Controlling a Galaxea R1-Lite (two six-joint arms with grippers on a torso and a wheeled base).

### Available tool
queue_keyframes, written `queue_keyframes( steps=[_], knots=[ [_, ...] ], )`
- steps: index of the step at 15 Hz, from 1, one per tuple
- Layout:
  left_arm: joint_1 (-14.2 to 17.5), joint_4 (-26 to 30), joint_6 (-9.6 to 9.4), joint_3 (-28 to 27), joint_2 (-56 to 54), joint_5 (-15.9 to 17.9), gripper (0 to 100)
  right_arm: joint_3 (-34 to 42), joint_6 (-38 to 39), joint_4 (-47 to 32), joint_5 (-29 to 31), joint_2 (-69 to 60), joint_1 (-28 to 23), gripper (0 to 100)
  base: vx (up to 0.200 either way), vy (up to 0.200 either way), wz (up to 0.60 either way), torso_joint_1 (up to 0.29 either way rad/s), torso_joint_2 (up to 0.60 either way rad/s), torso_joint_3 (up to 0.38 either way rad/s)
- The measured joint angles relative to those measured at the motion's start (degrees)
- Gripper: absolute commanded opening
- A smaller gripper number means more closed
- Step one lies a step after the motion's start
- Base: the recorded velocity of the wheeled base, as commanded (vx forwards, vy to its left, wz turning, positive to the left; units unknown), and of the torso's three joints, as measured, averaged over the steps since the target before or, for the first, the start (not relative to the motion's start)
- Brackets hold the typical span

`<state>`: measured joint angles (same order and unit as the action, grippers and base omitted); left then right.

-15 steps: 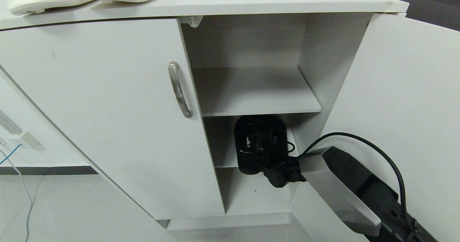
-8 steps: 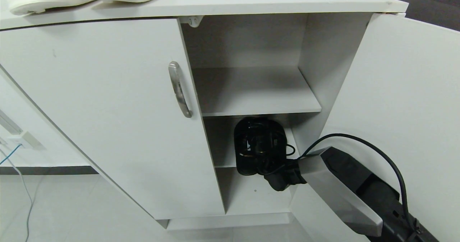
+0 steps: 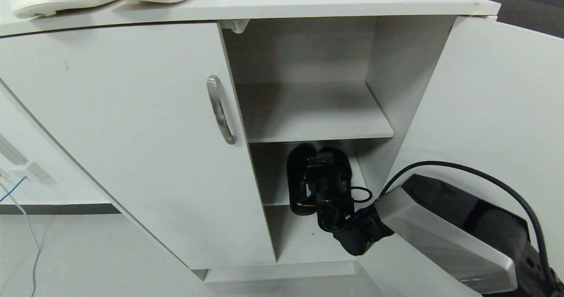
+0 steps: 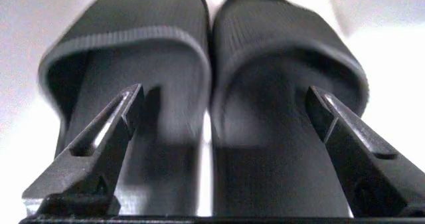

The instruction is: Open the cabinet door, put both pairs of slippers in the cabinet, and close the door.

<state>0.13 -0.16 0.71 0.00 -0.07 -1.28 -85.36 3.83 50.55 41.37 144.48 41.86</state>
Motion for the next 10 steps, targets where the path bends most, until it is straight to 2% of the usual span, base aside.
queue_keyframes(
  steps=[8,10],
  knots=[
    [0.0,0.0,0.07,0.0,0.0,0.0,0,30.8,0.6,11.5,2.4,-16.3,6.3,100,0.000,0.000,0.00,0.000,0.00,0.000],
    [0.0,0.0,0.07,0.0,0.0,0.0,0,34.5,2.0,12.5,2.5,-19.3,7.3,100,0.000,0.000,0.00,0.000,0.00,0.000]
  ],
)
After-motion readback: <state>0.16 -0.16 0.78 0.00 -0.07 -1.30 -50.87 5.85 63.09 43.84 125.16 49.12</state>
